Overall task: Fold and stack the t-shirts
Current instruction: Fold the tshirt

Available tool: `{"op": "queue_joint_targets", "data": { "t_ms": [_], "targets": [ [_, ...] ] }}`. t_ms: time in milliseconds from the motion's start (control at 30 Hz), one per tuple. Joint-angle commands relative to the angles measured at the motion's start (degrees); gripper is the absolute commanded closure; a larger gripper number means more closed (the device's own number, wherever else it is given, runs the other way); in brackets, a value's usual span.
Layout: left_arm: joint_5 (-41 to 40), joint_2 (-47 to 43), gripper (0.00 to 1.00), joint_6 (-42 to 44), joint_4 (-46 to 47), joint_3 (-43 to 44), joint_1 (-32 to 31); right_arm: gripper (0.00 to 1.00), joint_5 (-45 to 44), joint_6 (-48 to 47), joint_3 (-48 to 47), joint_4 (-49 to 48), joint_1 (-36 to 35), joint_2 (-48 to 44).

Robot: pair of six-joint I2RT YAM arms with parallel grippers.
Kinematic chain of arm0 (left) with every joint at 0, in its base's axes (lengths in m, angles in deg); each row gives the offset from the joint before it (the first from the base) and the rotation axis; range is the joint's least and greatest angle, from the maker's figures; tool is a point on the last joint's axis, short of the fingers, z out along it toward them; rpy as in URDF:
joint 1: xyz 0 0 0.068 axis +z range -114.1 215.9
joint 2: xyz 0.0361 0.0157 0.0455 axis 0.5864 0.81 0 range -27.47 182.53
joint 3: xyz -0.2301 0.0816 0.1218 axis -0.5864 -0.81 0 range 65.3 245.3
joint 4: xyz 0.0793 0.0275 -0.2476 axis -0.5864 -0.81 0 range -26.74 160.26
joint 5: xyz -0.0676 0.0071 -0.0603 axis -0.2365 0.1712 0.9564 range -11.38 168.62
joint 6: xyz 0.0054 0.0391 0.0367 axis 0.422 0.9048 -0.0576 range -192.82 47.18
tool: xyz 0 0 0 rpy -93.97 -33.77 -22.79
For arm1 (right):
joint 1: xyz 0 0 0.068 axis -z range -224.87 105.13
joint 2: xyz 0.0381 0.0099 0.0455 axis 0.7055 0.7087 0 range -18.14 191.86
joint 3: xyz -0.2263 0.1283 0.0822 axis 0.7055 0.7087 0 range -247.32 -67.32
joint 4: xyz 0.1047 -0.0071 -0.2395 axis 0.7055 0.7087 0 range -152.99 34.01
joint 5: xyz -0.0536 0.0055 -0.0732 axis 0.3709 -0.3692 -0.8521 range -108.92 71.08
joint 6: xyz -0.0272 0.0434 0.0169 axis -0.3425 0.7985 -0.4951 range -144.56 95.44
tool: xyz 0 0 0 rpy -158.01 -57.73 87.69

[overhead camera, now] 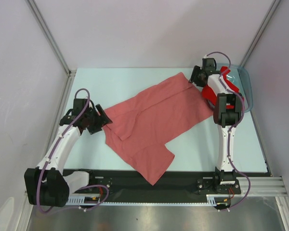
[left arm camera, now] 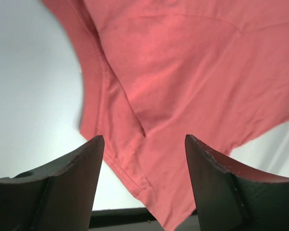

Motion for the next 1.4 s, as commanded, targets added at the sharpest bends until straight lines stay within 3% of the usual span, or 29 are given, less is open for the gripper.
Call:
{"op": "queue_joint_targets", "data": {
  "t_ms": [0,100,267,433,600,1033,1233,1367],
  "targets": [
    [-6.62,1.37,0.26,3.79,1.94,3.05,0.12,0.34,-1.15,-5.20,-3.44,-5.89,-2.23,-3.47],
    [-7.34,7.52,0.26,7.04,4.93,5.43,2.40,0.17,2.28,-7.57,-8.68,-9.51,-3.73,1.08],
    [-4.71,19.37,0.26,11.00,9.07,9.56,9.25,0.08,6.67,-9.78,-16.01,-10.83,-4.18,7.17],
    [-3.21,26.16,0.25,12.06,10.13,12.37,11.37,0.16,11.16,-5.83,-12.67,-18.31,-2.94,8.13],
    [0.22,29.94,0.19,11.09,13.73,12.55,11.46,0.24,11.25,-5.56,-13.81,-16.73,-2.68,9.98],
    [0.75,36.27,0.22,8.63,15.23,14.31,11.55,0.32,13.27,-2.22,-14.69,-16.64,-2.33,13.41],
    [1.01,38.65,0.32,7.31,15.58,14.75,11.99,0.36,13.63,-1.78,-15.13,-15.50,-2.42,14.64],
    [0.66,39.35,0.46,6.79,15.32,14.66,12.51,0.41,13.18,-0.38,-16.18,-14.19,-2.16,16.04]
  ]
}}
